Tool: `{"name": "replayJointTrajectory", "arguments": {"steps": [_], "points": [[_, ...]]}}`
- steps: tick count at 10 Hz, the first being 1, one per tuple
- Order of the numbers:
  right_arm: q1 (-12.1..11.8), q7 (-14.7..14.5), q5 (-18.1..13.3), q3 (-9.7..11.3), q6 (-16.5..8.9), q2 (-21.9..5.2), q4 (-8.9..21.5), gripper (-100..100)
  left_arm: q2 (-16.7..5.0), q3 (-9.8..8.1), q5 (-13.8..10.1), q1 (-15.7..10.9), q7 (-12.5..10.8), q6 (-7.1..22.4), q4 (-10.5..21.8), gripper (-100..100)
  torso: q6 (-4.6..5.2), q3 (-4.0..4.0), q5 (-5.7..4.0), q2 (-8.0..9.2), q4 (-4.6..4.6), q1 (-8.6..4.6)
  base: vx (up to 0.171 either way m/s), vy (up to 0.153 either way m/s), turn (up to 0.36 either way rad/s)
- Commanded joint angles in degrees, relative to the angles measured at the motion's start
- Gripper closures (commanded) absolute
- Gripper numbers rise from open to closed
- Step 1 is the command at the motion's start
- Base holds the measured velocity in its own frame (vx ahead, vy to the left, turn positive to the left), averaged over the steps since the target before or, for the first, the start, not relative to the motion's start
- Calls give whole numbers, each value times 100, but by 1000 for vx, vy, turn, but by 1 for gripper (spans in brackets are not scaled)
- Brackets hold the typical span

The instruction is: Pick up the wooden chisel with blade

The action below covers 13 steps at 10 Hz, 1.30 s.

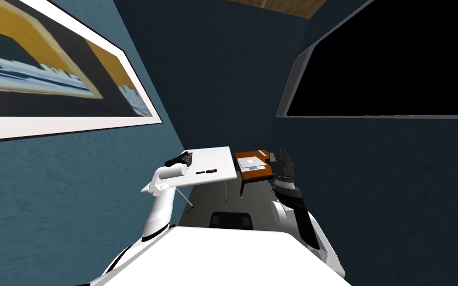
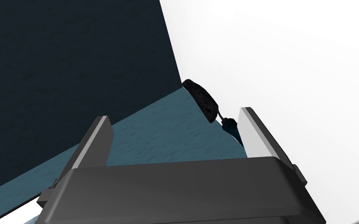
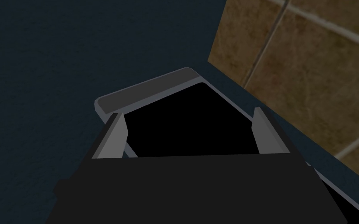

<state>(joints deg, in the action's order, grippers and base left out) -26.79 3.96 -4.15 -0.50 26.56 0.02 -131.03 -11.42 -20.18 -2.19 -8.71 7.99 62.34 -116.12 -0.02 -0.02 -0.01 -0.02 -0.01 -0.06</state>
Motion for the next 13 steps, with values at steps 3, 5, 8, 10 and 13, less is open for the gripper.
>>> {"name": "replayJointTrajectory", "arguments": {"steps": [3, 5, 8, 10, 13], "points": [[0, 0, 0, 0, 0, 0, 0, 0, 8, -134, -43, -113, 21, 644, 238, -100, 0, -1, -1, -1, 0, -4, 12, -31, -58], [0, 0, 0, 0, 0, 0, 0, 0, 12, -197, -66, -156, 29, 963, 355, -100, 0, -1, -2, -2, -1, -8, 15, -44, -54], [0, 0, 0, 0, 0, 0, 0, 0, 13, -256, -88, -192, 34, 1364, 471, -100, -1, 0, -1, 0, 0, -1, 13, -27, -34], [0, 0, 0, 0, 0, 0, 0, 0, 11, -312, -109, -222, 38, 1645, 584, -100, 0, -1, -1, -2, 0, -4, 17, -40, -48], [0, 0, 0, 0, 0, 0, 0, 0, 5, -364, -129, -247, 40, 2077, 694, -100, 1, -2, -2, -3, -1, -10, 18, -37, -52]]}}
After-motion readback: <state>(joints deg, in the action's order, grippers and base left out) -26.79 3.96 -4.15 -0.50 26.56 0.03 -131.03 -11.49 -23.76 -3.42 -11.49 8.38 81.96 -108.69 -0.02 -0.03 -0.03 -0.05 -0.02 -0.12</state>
